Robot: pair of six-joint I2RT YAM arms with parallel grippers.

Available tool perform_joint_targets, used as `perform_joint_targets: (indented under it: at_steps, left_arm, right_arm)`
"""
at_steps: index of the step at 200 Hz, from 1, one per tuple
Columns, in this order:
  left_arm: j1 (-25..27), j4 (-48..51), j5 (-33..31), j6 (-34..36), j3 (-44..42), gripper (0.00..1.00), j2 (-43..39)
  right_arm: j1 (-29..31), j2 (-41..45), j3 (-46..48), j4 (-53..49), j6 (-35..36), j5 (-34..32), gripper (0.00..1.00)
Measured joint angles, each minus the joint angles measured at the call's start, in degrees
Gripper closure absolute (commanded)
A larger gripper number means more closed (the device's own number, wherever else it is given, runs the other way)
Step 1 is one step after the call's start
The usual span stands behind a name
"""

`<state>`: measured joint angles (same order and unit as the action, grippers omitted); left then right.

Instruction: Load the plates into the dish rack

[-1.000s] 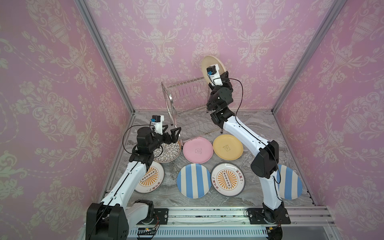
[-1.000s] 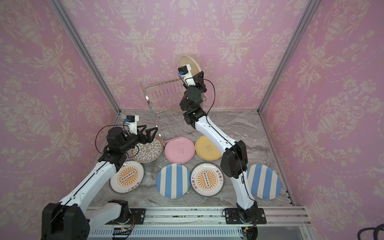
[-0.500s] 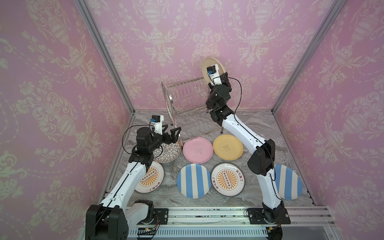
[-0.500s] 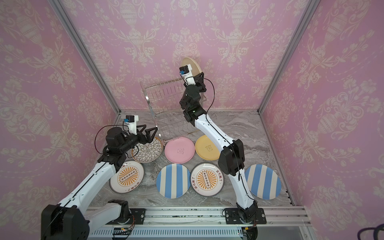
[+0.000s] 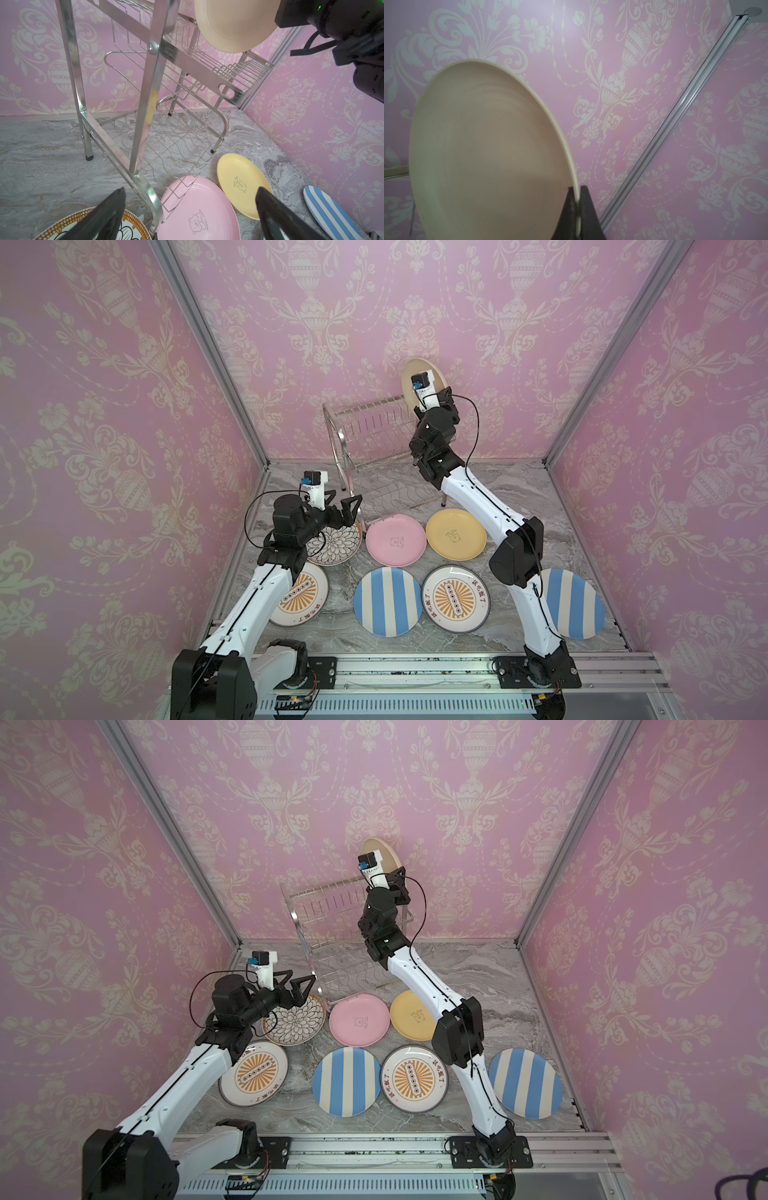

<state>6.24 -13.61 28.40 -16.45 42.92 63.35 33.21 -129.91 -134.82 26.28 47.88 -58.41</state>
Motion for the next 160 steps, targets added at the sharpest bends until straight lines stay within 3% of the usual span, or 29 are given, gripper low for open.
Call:
perform_joint_targets:
  at_steps: [160]
  left_arm:
    - [0.00, 0.00, 0.00, 0.00, 0.00, 0.01, 0.00]
  right_arm:
    - [-0.57, -6.45, -11.54, -3.32, 1.66, 1.62, 1.00]
